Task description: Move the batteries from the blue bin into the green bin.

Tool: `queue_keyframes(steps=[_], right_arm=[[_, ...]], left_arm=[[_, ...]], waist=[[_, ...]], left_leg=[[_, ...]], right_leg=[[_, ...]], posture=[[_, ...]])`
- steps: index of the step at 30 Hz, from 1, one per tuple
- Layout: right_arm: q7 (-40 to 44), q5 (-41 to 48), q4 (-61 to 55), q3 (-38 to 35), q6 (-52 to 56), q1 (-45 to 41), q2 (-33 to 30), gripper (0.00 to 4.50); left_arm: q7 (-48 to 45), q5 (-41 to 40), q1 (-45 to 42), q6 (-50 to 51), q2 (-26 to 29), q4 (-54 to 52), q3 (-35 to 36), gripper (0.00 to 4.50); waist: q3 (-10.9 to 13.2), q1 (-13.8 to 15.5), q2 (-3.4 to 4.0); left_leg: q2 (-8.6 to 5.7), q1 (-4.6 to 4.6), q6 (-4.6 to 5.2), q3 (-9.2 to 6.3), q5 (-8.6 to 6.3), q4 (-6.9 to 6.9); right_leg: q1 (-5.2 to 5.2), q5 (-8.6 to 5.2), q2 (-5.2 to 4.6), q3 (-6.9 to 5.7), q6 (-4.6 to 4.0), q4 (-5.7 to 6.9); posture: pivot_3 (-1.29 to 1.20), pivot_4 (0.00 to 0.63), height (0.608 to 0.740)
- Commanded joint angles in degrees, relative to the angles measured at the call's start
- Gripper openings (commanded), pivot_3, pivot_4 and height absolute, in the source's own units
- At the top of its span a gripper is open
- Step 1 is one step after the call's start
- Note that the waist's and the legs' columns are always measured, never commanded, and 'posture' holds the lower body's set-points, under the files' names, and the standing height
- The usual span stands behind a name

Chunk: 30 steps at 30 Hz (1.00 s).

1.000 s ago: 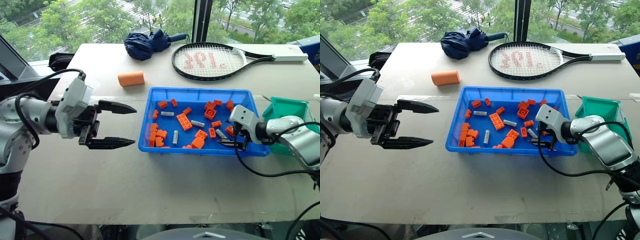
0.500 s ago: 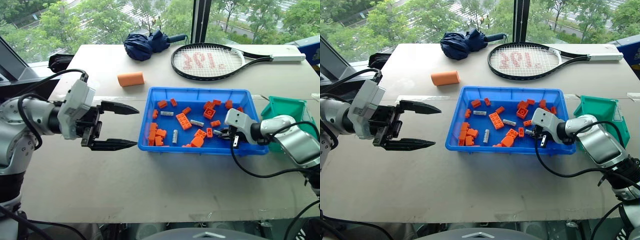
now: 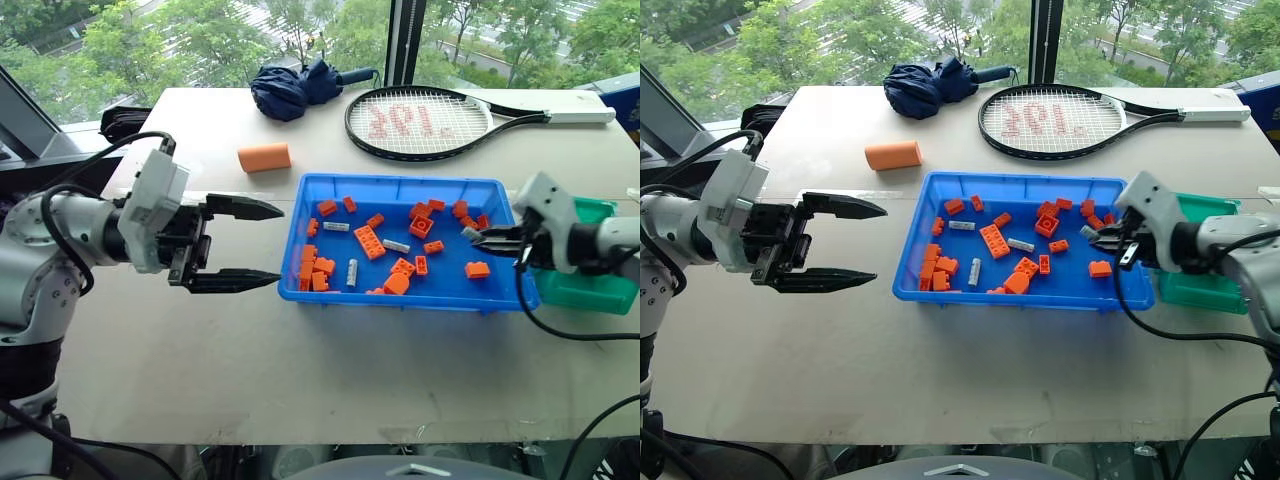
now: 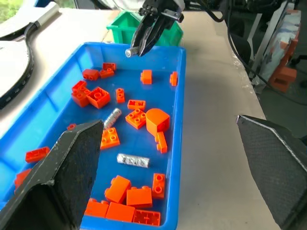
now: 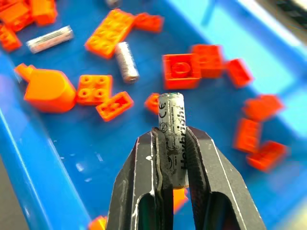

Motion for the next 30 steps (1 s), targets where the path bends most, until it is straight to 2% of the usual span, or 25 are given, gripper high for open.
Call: queue_keyframes(steps=[1,6,12,18,20,22,23,26,30], right_arm=[[0.3,-1.1,1.7,-11.4,-0.6,5.3,-5.6,0.05],[-2.0,-6.1,11.8,-17.4,-6.4,12.1,-9.5,0.05],[-4.7,-8.5,19.5,-14.9,-12.6,12.3,-7.9,0.05],[-5.8,-7.6,20.2,-14.4,-13.8,10.7,-6.7,2.56],[-6.1,-7.4,19.6,-14.6,-13.9,10.7,-6.5,3.58],[-6.6,-7.0,18.4,-14.6,-13.9,10.0,-6.2,4.33],[-6.6,-6.2,17.3,-14.4,-13.8,9.3,-5.8,4.45],[-5.9,-2.3,12.8,-13.0,-11.5,6.5,-3.9,4.45],[-6.4,3.5,5.4,-6.1,-6.4,0.7,1.9,4.45]], left_arm=[[4.6,-2.9,-3.9,2.3,-3.6,-0.8,-0.5,4.50],[10.7,-2.4,-10.8,4.1,-10.2,0.2,-3.4,4.50],[11.5,1.0,-15.0,2.7,-13.2,2.4,-6.5,4.50],[9.6,3.2,-14.8,0.9,-12.6,4.1,-6.5,4.50],[9.4,3.4,-14.2,0.9,-12.4,4.2,-5.9,4.50],[9.1,3.7,-13.2,0.6,-11.7,4.2,-5.3,4.50],[8.7,3.9,-12.4,0.2,-11.1,4.2,-4.9,4.50],[7.4,5.1,-9.8,-1.2,-9.1,4.9,-3.8,4.50],[3.7,7.4,-4.5,-3.7,-4.8,6.3,-2.7,4.50]], waist=[[0.0,0.5,0.00],[0.0,0.1,-0.05],[0.0,-1.1,0.00],[0.0,-1.3,0.01],[0.0,-1.2,0.01],[0.0,-1.2,0.01],[0.0,-1.2,0.01],[0.0,-1.4,0.02],[0.0,-1.8,0.02]], left_leg=[[-0.02,-0.01,0.00,0.00,0.00,0.00],[-0.06,-0.02,0.00,0.05,0.00,0.08],[0.00,0.06,-0.01,0.15,0.02,0.05],[0.06,0.06,-0.02,0.15,0.02,0.06],[0.07,0.06,-0.02,0.14,0.02,0.06],[0.07,0.05,-0.02,0.14,0.02,0.07],[0.07,0.05,-0.02,0.14,0.02,0.06],[0.09,0.06,-0.02,0.14,0.02,0.06],[0.17,0.11,-0.03,0.14,0.02,0.03]], right_leg=[[0.00,0.00,-0.01,-0.02,0.00,0.00],[0.03,0.03,-0.02,0.04,0.04,0.04],[0.01,0.04,0.10,0.16,0.07,0.13],[0.01,0.04,0.20,0.18,0.07,0.12],[0.01,0.04,0.20,0.18,0.07,0.11],[0.01,0.04,0.20,0.18,0.07,0.11],[0.01,0.04,0.19,0.18,0.07,0.10],[0.00,0.04,0.20,0.19,0.07,0.11],[0.00,0.04,0.26,0.23,0.07,0.12]], posture=[[0.00,0.150,0.740],[0.00,0.150,0.740],[0.00,0.150,0.740],[0.00,0.150,0.740],[0.00,0.150,0.740],[0.00,0.150,0.740],[0.00,0.150,0.740],[0.00,0.150,0.740],[0.00,0.150,0.740]])
